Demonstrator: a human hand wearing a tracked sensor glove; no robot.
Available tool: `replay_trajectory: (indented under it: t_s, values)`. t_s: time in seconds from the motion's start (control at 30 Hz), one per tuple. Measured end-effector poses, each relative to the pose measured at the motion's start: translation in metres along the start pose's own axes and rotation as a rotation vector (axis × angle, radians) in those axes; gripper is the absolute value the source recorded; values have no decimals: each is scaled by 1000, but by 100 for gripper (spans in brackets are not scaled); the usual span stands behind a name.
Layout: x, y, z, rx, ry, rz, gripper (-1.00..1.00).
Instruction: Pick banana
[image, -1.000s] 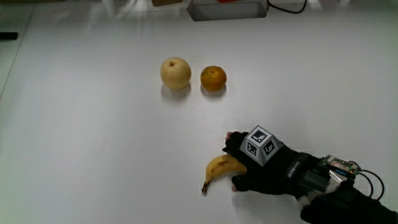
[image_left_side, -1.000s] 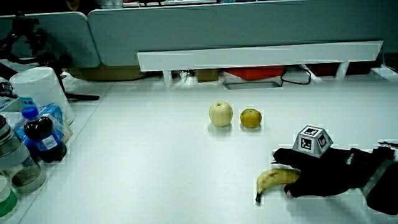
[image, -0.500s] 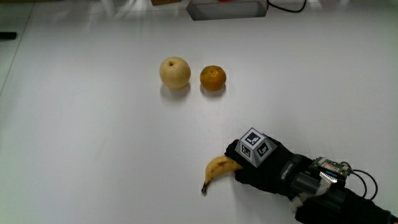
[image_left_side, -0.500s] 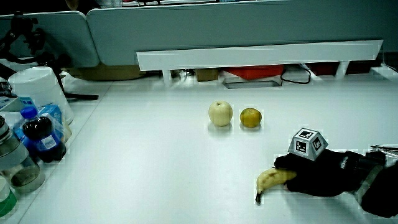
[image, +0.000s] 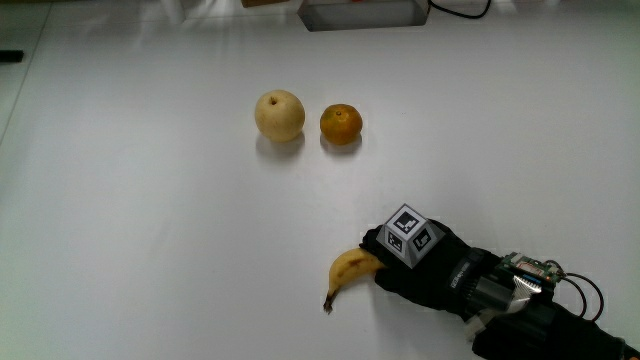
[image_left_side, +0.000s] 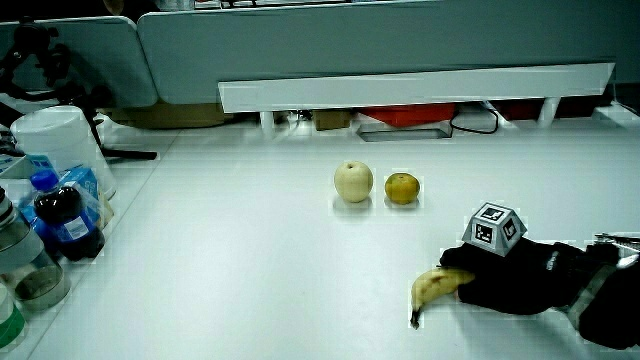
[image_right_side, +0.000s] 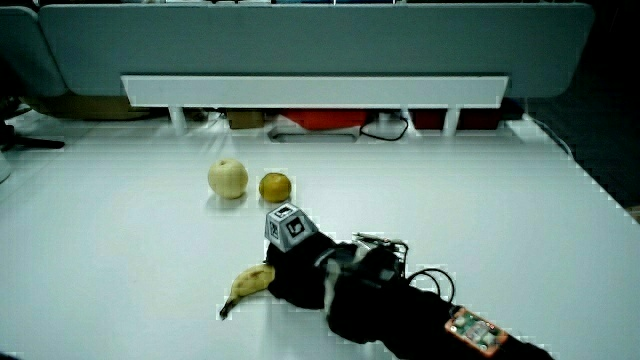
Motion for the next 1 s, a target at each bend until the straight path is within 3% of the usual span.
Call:
replay_trajectory:
  t_s: [0.07, 0.4, 0.67, 1.0]
  values:
    - [2, 2, -1, 0, -2, -13, 0]
    - [-2, 14, -14, -51, -28, -32, 56]
    - [-4, 16, -12, -17, -58, -34, 100]
    - [-6, 13, -8, 32, -72, -31, 100]
